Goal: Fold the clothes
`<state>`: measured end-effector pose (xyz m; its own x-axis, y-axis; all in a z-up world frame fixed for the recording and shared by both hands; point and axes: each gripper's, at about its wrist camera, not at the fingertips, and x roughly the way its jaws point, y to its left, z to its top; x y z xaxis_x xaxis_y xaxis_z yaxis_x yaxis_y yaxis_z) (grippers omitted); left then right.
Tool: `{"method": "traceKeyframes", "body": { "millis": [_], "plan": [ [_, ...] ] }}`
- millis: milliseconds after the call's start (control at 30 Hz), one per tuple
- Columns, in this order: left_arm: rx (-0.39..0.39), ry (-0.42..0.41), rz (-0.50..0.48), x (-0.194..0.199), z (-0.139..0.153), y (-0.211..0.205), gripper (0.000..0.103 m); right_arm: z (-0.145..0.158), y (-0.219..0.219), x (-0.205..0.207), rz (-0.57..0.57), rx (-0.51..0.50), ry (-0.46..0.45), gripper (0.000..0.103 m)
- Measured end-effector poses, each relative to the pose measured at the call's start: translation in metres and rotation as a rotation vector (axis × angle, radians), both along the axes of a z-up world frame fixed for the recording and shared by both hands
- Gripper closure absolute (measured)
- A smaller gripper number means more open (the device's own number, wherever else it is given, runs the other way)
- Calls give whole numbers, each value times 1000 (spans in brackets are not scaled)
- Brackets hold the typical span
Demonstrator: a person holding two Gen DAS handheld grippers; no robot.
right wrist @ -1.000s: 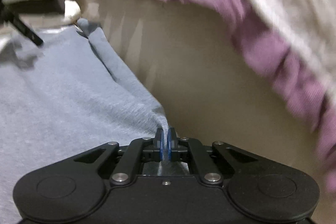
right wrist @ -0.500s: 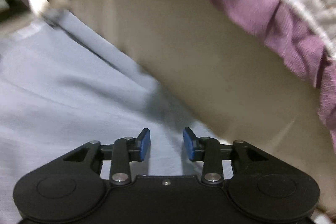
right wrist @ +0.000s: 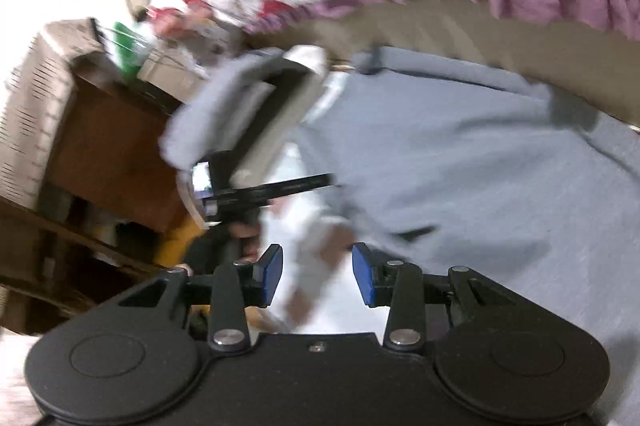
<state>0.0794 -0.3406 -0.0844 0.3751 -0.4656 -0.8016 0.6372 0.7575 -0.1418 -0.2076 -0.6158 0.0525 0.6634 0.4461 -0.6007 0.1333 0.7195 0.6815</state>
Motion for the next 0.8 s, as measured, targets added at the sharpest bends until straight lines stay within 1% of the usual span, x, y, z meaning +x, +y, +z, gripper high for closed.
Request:
{"method": "traceKeyframes", "body": {
  "millis": [33,67,100,133,167,200,233,267,300,367,400,433,500,533,567,600,633,667,700,733,767,800],
  "plan": [
    [4,-37,-51,-4,23,-4,65,15,4,-6,-13,3,-21,56],
    [8,-74,-103,-8,45,-7,58,30,8,-12,-27,6,-42,48],
    [-12,-68,-132,-9,66,-6,58,44,12,-18,-40,10,-63,44],
    [-34,-61,-162,-11,86,-4,58,50,15,-22,-62,40,-73,42],
    [-56,-28,-184,-10,104,0,58,53,14,-25,-95,95,-77,42],
    [-78,6,-205,-9,121,4,58,51,17,-24,-107,144,-87,42],
    [-79,28,-219,-9,135,9,58,49,19,-23,-119,194,-96,42],
    [-67,34,-229,-9,147,17,57,41,23,-12,-109,250,-111,42],
    [-44,32,-219,-10,155,25,56,32,25,-4,-113,308,-118,42],
    [-49,41,-164,-10,154,40,55,11,30,11,-120,389,-133,42],
    [-51,45,-137,-10,154,47,55,1,31,16,-159,386,-152,42],
    [-96,48,-95,-9,144,58,55,-9,32,22,-199,380,-171,42],
    [-188,53,-10,-6,123,80,55,-34,45,31,-317,168,-158,45],
    [-206,46,27,-6,108,87,55,-46,52,36,-376,59,-151,52],
    [-223,38,63,-5,93,93,55,-59,67,39,-447,-140,-127,57],
    [-218,35,95,-5,78,94,55,-78,79,35,-484,-224,-119,66],
    [-206,40,112,-2,62,92,57,-98,91,32,-520,-308,-110,77],
    [-215,59,138,3,43,89,57,-117,104,29,-555,-390,-101,86],
    [-237,77,160,8,29,88,57,-136,109,21,-577,-381,-77,86],
    [-258,110,183,13,11,85,57,-149,112,16,-585,-381,-31,86],
    [-268,167,216,20,-10,82,58,-162,115,11,-593,-382,15,86],
    [-252,203,239,27,-23,76,58,-165,118,9,-572,-413,35,86]
  ]
}}
